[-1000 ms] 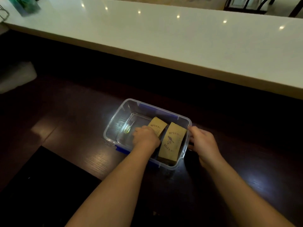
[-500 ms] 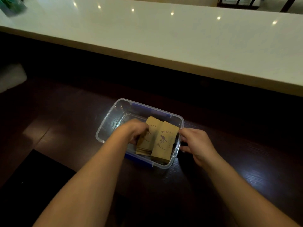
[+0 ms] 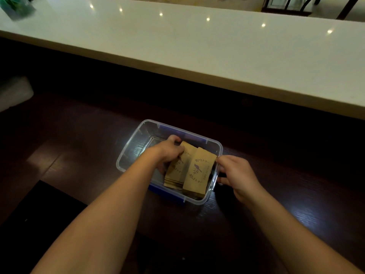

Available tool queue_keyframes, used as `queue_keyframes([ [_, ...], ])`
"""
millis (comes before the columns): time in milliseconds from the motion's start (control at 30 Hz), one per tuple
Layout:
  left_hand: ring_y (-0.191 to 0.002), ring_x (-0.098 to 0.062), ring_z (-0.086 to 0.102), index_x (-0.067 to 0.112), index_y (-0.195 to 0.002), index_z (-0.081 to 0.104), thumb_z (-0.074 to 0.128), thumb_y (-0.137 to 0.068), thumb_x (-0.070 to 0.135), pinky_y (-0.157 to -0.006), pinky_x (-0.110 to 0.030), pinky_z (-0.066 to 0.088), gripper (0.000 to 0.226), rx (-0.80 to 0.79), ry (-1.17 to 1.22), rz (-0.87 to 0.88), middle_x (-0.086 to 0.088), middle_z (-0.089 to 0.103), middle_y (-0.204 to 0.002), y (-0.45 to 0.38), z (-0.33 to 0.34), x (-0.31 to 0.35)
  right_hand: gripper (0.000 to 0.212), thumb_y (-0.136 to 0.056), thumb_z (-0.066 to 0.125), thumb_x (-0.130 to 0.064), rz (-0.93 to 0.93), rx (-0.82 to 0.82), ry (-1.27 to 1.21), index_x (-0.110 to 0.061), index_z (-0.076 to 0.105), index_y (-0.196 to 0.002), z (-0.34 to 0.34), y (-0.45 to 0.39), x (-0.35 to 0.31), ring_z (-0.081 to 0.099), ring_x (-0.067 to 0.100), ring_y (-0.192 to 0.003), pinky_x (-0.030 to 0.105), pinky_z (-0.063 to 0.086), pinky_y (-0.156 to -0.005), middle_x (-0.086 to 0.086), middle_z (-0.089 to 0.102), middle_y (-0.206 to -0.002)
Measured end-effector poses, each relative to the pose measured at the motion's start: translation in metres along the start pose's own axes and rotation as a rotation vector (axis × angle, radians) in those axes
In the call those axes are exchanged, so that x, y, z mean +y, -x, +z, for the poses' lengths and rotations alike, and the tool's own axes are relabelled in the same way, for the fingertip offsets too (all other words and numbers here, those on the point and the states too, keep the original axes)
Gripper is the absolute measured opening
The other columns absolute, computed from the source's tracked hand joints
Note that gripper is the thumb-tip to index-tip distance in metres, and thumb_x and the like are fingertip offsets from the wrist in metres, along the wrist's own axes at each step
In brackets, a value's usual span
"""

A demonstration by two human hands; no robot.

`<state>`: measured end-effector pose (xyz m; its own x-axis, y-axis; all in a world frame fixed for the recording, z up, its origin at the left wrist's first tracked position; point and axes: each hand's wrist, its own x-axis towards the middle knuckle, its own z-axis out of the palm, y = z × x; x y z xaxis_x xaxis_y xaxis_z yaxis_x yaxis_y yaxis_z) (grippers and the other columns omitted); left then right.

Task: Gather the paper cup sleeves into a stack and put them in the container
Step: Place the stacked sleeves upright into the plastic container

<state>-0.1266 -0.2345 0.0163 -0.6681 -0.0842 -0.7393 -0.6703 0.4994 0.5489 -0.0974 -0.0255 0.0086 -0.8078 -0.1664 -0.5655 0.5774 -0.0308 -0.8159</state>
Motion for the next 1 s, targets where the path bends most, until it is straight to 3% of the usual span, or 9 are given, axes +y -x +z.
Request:
queue_keyframes([
  [100,-0.112,-0.038,0.052,0.03,-0.135,0.031,0.049,-0.095,0.031,-0.079,-0.062,0.053,0.044,0.043,-0.098,0.111,-0.013,0.05,-0.125,-0.003,0.003,-0.003,0.02,-0.092,0.056,-0.013,-0.003,0.008,0.0,0.001,0.07,-0.095,0.0,0.002,-0.001,0.074,0.027,-0.087,0.026,0.057,-0.056,0.025,0.072,-0.102],
  [267,-0.106,-0.035,0.056,0.034,-0.136,0.03,0.052,-0.094,0.027,-0.071,-0.052,0.056,0.049,0.017,-0.198,0.144,-0.012,0.053,-0.122,-0.009,0.001,-0.007,0.019,-0.092,0.058,-0.016,-0.009,0.001,-0.009,-0.001,0.07,-0.097,0.0,0.002,0.0,0.073,0.027,-0.09,0.03,0.058,-0.062,0.022,0.073,-0.103],
  [433,-0.095,-0.03,0.06,0.029,-0.117,0.04,0.061,-0.084,0.016,-0.072,-0.048,0.058,0.041,0.012,-0.248,0.15,-0.01,0.056,-0.114,-0.018,-0.001,-0.005,0.019,-0.091,0.057,-0.017,-0.007,0.021,0.013,-0.003,0.069,-0.097,0.001,0.001,0.002,0.072,0.027,-0.092,0.028,0.056,-0.057,0.021,0.073,-0.104],
  [633,-0.113,-0.036,0.05,0.034,-0.142,0.03,0.053,-0.087,0.028,-0.068,-0.037,0.052,0.06,0.01,-0.434,0.207,-0.01,0.037,-0.138,-0.026,0.002,-0.009,0.019,-0.09,0.058,-0.018,-0.005,0.029,0.027,-0.004,0.069,-0.096,0.001,-0.001,0.004,0.073,0.026,-0.089,0.025,0.055,-0.053,0.02,0.074,-0.102],
  [767,-0.096,-0.033,0.056,0.033,-0.134,0.039,0.05,-0.087,0.028,-0.053,-0.034,0.051,0.049,-0.057,-0.521,0.121,-0.01,0.044,-0.122,-0.026,0.004,0.0,0.02,-0.09,0.059,-0.021,-0.01,0.037,0.042,-0.004,0.068,-0.097,0.001,-0.002,0.004,0.073,0.027,-0.088,0.027,0.055,-0.054,0.019,0.074,-0.1],
  [867,-0.09,-0.031,0.062,0.028,-0.127,0.043,0.052,-0.087,0.023,-0.055,-0.035,0.055,0.042,-0.109,-0.534,0.075,-0.011,0.058,-0.111,-0.025,0.004,0.007,0.021,-0.089,0.059,-0.021,-0.007,0.045,0.044,-0.004,0.068,-0.098,0.001,-0.003,0.004,0.073,0.028,-0.089,0.03,0.056,-0.058,0.019,0.075,-0.099],
  [1000,-0.094,-0.029,0.063,0.03,-0.136,0.041,0.05,-0.089,0.021,-0.054,-0.032,0.053,0.049,-0.142,-0.488,0.069,-0.011,0.057,-0.114,-0.024,0.002,0.008,0.022,-0.09,0.059,-0.022,-0.012,0.045,0.064,-0.005,0.068,-0.099,0.0,-0.003,0.006,0.074,0.026,-0.087,0.035,0.059,-0.066,0.016,0.076,-0.097],
])
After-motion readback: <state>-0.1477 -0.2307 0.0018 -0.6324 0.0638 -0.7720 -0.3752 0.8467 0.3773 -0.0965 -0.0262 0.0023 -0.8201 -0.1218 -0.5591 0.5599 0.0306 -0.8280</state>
